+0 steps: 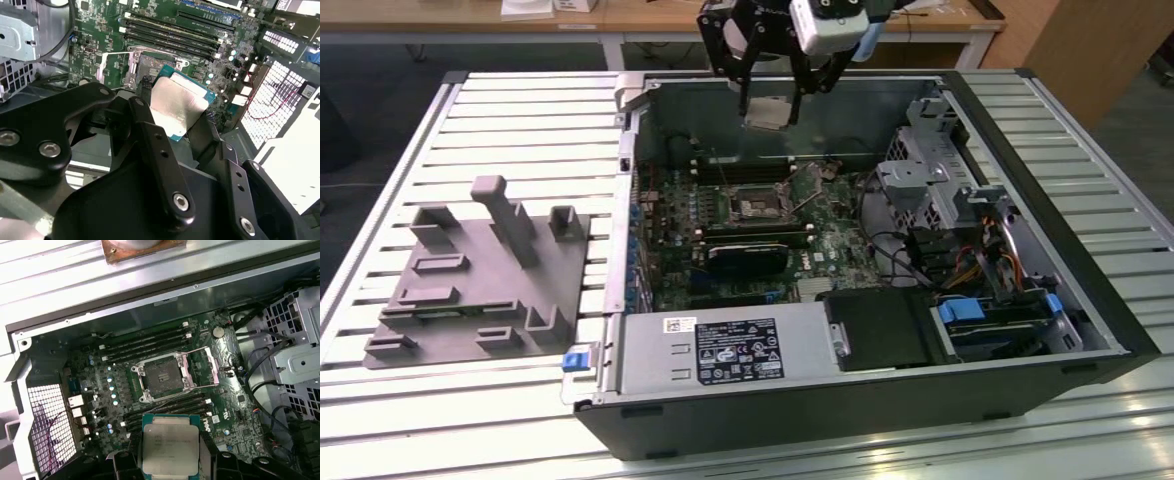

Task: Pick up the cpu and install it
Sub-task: 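Place the cpu into insertion slot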

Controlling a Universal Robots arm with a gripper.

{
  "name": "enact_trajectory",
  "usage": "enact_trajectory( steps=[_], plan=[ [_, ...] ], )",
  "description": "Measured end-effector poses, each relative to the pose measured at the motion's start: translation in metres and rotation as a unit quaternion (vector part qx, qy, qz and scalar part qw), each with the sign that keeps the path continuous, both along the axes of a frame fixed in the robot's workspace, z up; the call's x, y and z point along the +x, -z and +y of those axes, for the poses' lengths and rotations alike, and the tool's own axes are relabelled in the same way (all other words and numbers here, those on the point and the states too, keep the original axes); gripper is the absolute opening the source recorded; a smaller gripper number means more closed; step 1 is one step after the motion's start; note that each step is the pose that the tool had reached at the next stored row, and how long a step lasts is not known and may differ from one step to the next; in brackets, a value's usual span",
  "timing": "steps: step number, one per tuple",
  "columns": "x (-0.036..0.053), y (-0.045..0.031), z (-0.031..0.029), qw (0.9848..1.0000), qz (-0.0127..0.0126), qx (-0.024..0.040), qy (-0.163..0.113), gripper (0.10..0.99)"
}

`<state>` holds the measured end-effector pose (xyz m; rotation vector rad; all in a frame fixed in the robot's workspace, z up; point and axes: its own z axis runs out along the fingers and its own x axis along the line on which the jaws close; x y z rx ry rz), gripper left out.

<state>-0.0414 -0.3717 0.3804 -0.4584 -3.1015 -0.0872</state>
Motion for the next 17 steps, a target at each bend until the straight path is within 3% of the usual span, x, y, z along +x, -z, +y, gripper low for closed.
enact_trajectory(
  steps=[11, 17],
  plan=[
    [0.0000, 0.0000, 0.0000, 0.9997, 0.0000, 0.0000, 0.024, 0.541],
    [0.0000, 0.0001, 0.0001, 0.9983, 0.0000, -0.0001, 0.059, 0.541]
  ],
)
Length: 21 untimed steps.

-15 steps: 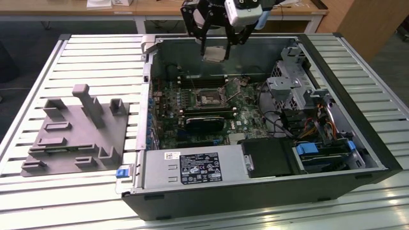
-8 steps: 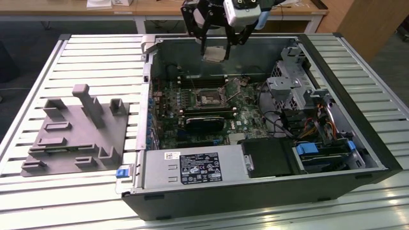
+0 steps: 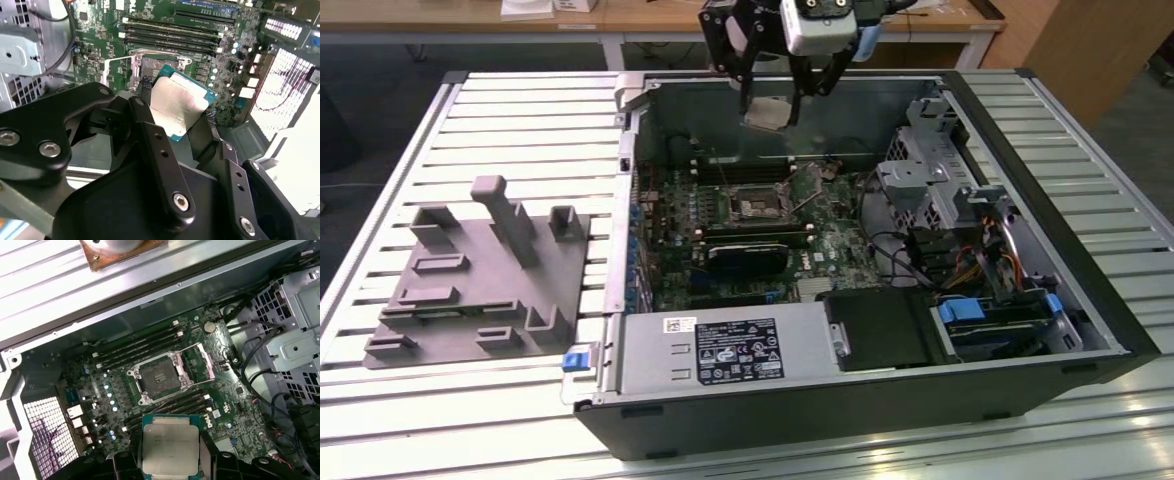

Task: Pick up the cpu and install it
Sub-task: 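Place the cpu into insertion slot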

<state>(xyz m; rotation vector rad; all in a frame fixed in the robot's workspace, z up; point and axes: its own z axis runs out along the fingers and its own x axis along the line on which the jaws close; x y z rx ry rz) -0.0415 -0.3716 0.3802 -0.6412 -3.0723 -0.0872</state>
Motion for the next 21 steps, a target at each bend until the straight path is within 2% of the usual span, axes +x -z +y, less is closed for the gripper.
enact_trajectory(
  steps=[5, 11, 21],
  plan=[
    [0.0000, 0.0002, 0.0000, 0.9995, 0.0000, 0.0000, 0.031, 0.541],
    [0.0000, 0.0003, 0.0000, 0.9981, 0.0000, 0.0000, 0.062, 0.541],
    [0.0000, 0.0006, 0.0001, 0.9936, 0.0000, 0.0000, 0.113, 0.541]
  ],
)
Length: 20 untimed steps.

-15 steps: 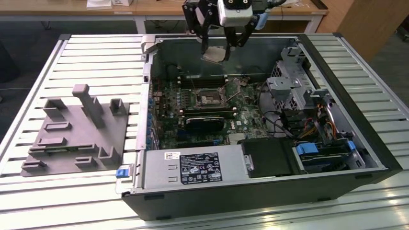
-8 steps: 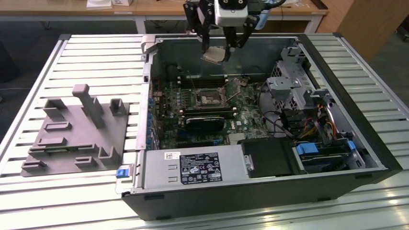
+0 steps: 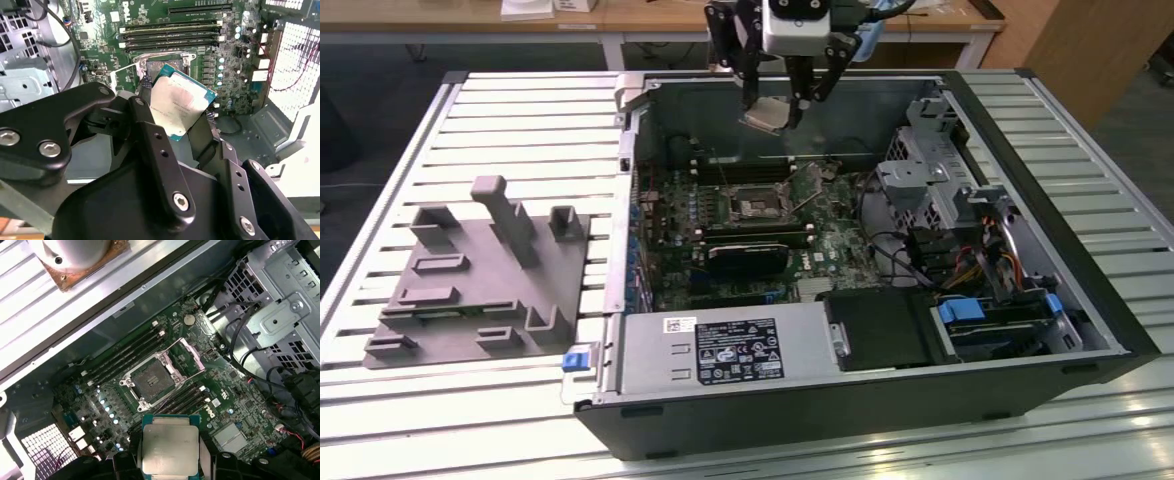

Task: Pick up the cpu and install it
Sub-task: 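Place the cpu into insertion slot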

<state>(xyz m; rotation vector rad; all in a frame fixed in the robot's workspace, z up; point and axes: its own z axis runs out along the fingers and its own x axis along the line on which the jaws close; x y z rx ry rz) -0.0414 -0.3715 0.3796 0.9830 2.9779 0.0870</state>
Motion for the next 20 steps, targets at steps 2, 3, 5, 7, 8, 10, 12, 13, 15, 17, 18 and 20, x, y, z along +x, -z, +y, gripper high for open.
enact_trajectory(
  steps=[2, 3, 5, 7, 8, 10, 12, 13, 15, 17, 18, 20],
  plan=[
    [0.0000, 0.0003, 0.0000, 0.9995, 0.0000, 0.0000, 0.031, 0.541],
    [0.0000, 0.0003, 0.0000, 0.9993, 0.0000, 0.0000, 0.036, 0.541],
    [0.0000, 0.0004, 0.0001, 0.9987, 0.0000, 0.0000, 0.051, 0.541],
    [0.0000, 0.0005, 0.0001, 0.9982, 0.0000, 0.0000, 0.060, 0.541],
    [0.0000, 0.0005, 0.0001, 0.9979, 0.0000, 0.0000, 0.065, 0.541],
    [0.0000, 0.0005, 0.0001, 0.9973, 0.0000, -0.0001, 0.074, 0.541],
    [0.0000, 0.0006, 0.0001, 0.9966, 0.0000, 0.0000, 0.083, 0.541],
    [0.0000, 0.0006, 0.0001, 0.9962, 0.0000, -0.0001, 0.087, 0.541],
    [0.0000, 0.0007, 0.0002, 0.9954, 0.0000, -0.0001, 0.096, 0.541],
    [0.0000, 0.0007, 0.0003, 0.9946, 0.0000, -0.0001, 0.104, 0.541],
    [0.0000, 0.0007, 0.0003, 0.9941, 0.0000, -0.0002, 0.108, 0.541],
    [0.0000, 0.0008, 0.0004, 0.9932, 0.0000, -0.0002, 0.116, 0.541]
  ],
)
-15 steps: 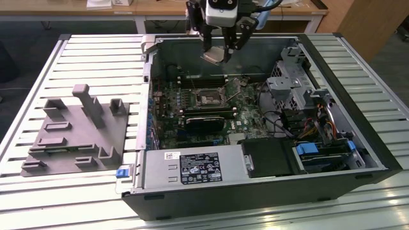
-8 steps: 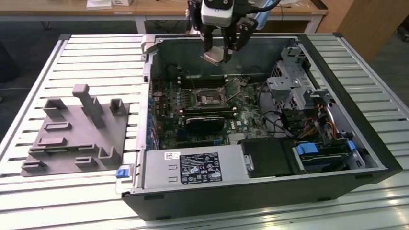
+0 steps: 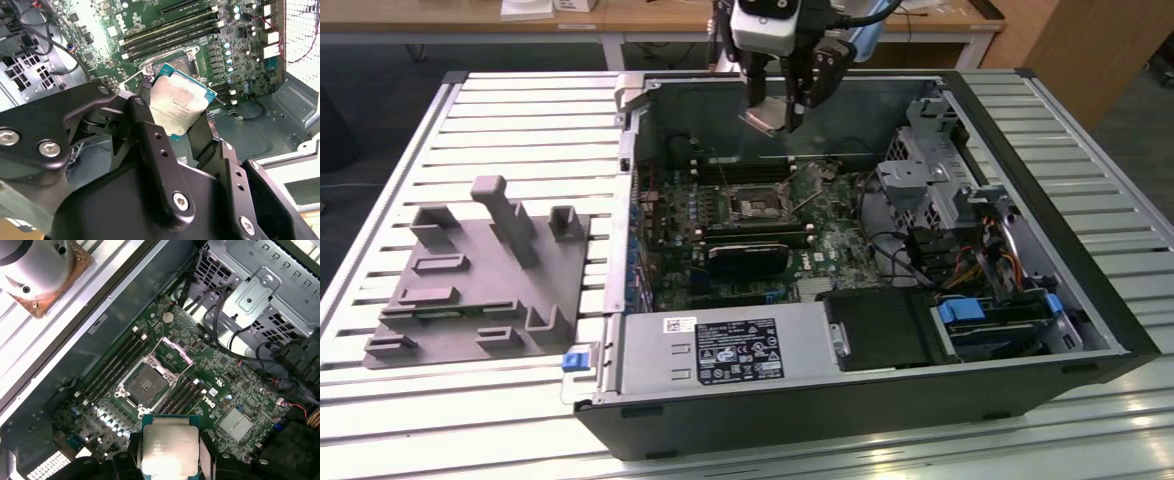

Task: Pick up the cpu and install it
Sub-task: 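Place the cpu into insertion slot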

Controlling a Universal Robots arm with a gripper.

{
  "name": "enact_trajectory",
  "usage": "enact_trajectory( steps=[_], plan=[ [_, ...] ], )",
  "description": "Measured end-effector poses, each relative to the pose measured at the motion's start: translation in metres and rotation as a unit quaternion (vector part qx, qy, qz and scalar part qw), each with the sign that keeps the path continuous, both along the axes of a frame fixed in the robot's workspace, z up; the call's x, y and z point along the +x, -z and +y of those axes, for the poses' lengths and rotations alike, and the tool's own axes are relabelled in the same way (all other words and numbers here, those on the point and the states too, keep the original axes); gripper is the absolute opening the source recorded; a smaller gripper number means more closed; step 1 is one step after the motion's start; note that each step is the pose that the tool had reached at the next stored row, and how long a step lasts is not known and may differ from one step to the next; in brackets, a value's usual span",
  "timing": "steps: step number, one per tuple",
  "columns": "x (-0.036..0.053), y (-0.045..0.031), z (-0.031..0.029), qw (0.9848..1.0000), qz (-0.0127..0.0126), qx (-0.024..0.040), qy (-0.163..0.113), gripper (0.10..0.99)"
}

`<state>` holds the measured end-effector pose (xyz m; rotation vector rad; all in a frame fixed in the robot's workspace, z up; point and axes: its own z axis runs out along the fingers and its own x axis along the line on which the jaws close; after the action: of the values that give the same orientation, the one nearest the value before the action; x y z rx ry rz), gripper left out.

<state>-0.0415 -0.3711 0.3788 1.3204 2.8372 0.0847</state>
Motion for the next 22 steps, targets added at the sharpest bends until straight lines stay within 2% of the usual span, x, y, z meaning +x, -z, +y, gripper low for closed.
enact_trajectory(
  steps=[11, 17, 22],
  plan=[
    [0.0000, 0.0004, 0.0003, 0.9990, 0.0000, -0.0010, 0.046, 0.541],
    [0.0000, 0.0006, 0.0006, 0.9975, 0.0000, -0.0021, 0.070, 0.541],
    [0.0000, 0.0007, 0.0008, 0.9958, 0.0000, -0.0024, 0.091, 0.541]
  ],
)
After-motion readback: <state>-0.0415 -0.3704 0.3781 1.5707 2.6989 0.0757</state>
